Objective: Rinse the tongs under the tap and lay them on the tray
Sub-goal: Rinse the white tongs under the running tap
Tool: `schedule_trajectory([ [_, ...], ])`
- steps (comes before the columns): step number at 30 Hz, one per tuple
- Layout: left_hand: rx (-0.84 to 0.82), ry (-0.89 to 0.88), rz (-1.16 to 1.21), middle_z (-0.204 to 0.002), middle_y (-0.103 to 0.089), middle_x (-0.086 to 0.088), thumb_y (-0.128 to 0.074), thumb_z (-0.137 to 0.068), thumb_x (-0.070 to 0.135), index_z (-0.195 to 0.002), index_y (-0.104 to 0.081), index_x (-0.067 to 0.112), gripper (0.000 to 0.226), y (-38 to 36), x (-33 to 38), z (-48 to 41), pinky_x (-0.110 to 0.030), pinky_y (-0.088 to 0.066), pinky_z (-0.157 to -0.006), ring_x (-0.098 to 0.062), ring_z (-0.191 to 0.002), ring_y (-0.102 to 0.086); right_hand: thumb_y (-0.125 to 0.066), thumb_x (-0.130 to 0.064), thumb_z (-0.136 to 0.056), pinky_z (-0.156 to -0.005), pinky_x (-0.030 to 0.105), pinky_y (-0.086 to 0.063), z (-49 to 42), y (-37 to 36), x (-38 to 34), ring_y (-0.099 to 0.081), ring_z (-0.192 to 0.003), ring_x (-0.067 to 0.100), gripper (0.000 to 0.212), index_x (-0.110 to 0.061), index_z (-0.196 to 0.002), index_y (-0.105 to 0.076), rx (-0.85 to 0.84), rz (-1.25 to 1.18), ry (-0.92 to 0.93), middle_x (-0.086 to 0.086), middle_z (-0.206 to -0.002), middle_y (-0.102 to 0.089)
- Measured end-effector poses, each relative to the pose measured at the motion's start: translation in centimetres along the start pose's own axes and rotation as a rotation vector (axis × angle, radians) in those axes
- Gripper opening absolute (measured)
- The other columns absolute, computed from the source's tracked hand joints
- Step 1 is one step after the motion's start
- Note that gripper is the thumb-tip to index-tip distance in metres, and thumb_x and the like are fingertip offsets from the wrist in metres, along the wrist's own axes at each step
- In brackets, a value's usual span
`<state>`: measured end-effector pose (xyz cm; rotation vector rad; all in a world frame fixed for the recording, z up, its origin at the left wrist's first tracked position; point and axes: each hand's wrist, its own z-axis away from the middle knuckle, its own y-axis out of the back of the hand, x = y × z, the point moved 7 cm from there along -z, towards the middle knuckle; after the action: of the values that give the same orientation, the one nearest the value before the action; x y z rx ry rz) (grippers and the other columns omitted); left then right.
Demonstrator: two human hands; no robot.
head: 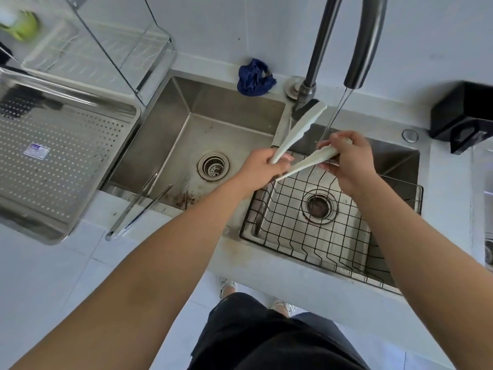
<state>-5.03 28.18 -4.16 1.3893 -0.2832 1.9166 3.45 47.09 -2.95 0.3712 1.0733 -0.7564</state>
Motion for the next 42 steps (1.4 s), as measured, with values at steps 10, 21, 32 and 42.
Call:
schedule_trajectory([
  [10,0.044,0.042,-0.032,-0.083,-0.076,0.001,-0.08,-0.081,0.003,-0.098,-0.077,0.014,0.021,-0.4,0.2,0.1,-0.013,-0.048,-0.049,0.002,-0.059,-0.067,-0.058,0.0,-0.097,-0.077,0.043,-0.062,1.0,-3.0,3.4,-0.074,-0.086,0.031,0.008,-0.006,-0.103,-0.058,-0.115,-0.351,-0.177,0.017,-0.092,-0.077],
  [21,0.084,0.052,-0.028,-0.078,-0.078,-0.001,-0.082,-0.081,0.013,-0.09,-0.081,0.027,0.017,0.9,-1.0,0.6,-0.025,-0.052,-0.058,-0.012,-0.065,-0.067,-0.059,-0.014,-0.102,-0.072,0.043,-0.064,1.6,-3.5,4.1,-0.076,-0.083,0.03,0.01,-0.004,-0.104,-0.06,-0.012,-0.2,-0.137,0.018,-0.096,-0.077],
  [32,0.209,0.024,-0.087,-0.081,-0.079,0.008,-0.083,-0.078,0.009,-0.073,-0.077,0.038,0.03,2.7,-1.8,1.2,-0.039,-0.062,-0.081,-0.014,-0.078,-0.075,-0.041,0.011,-0.092,-0.08,0.053,-0.063,0.6,-3.1,3.1,-0.073,-0.101,0.044,0.03,-0.001,-0.114,-0.058,-0.097,-0.237,-0.121,0.022,-0.106,-0.076],
  [42,0.332,-0.055,-0.238,-0.081,-0.075,0.008,-0.08,-0.083,0.025,-0.095,-0.08,0.024,0.012,3.2,-1.2,1.8,-0.038,-0.057,-0.069,-0.017,-0.074,-0.068,-0.051,-0.036,-0.103,-0.035,0.021,-0.037,0.3,-1.1,1.6,-0.048,-0.035,0.014,0.04,-0.01,-0.078,-0.069,0.127,0.284,0.072,0.009,-0.054,-0.068],
])
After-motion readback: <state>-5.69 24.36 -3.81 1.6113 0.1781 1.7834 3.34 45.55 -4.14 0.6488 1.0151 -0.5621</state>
